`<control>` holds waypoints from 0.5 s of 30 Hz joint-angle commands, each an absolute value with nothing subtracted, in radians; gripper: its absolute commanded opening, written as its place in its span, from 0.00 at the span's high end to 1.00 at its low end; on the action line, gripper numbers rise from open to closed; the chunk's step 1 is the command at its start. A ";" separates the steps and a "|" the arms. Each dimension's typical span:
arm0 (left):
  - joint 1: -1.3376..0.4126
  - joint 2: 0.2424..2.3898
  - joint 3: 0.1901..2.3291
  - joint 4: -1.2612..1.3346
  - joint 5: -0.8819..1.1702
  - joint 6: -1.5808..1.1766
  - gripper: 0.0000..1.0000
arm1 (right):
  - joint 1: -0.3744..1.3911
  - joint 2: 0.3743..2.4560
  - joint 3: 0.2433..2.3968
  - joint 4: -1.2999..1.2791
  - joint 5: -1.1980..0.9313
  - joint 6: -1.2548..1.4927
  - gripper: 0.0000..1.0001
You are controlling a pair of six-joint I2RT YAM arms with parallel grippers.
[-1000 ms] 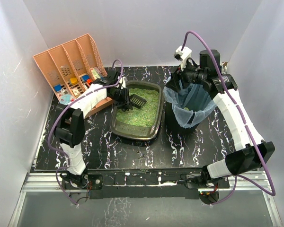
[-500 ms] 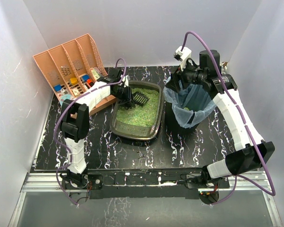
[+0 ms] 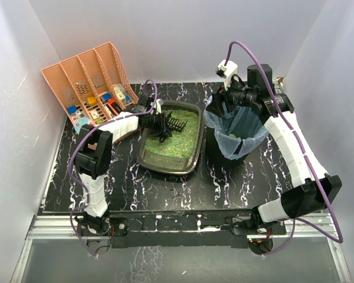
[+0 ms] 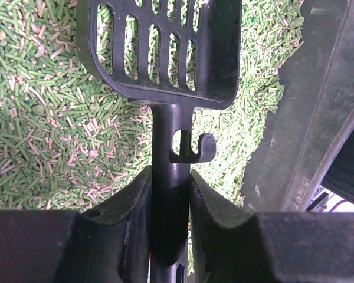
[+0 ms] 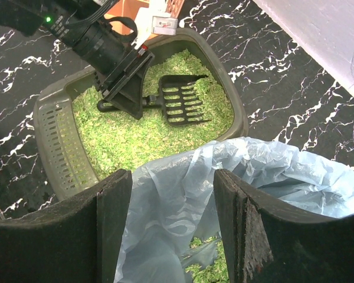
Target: Clean the litter box
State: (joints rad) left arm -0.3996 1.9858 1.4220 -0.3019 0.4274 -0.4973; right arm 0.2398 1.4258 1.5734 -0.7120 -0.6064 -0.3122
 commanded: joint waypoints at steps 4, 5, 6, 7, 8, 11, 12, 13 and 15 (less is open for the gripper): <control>-0.404 1.869 1.280 -0.042 0.404 -0.507 1.00 | 0.234 1.388 1.569 -0.646 -0.633 -0.320 0.37; -0.404 1.858 1.261 -0.030 0.407 -0.504 1.00 | 0.235 1.388 1.569 -0.644 -0.633 -0.321 0.37; -0.403 1.847 1.250 -0.030 0.403 -0.500 1.00 | 0.234 1.387 1.568 -0.645 -0.634 -0.321 0.36; -0.403 1.837 1.237 -0.032 0.402 -0.494 1.00 | 0.235 1.386 1.568 -0.644 -0.634 -0.321 0.36; -0.403 1.825 1.226 -0.037 0.402 -0.486 1.00 | 0.234 1.385 1.568 -0.646 -0.634 -0.321 0.36; -0.402 1.783 1.196 -0.048 0.403 -0.462 1.00 | 0.233 1.390 1.576 -0.648 -0.635 -0.320 0.36; -0.402 1.766 1.190 -0.055 0.410 -0.451 1.00 | 0.233 1.391 1.578 -0.650 -0.636 -0.321 0.36; -0.402 1.752 1.187 -0.063 0.421 -0.444 1.00 | 0.234 1.393 1.581 -0.652 -0.637 -0.320 0.36; -0.402 1.723 1.181 -0.082 0.437 -0.423 1.00 | 0.235 1.395 1.586 -0.655 -0.638 -0.320 0.36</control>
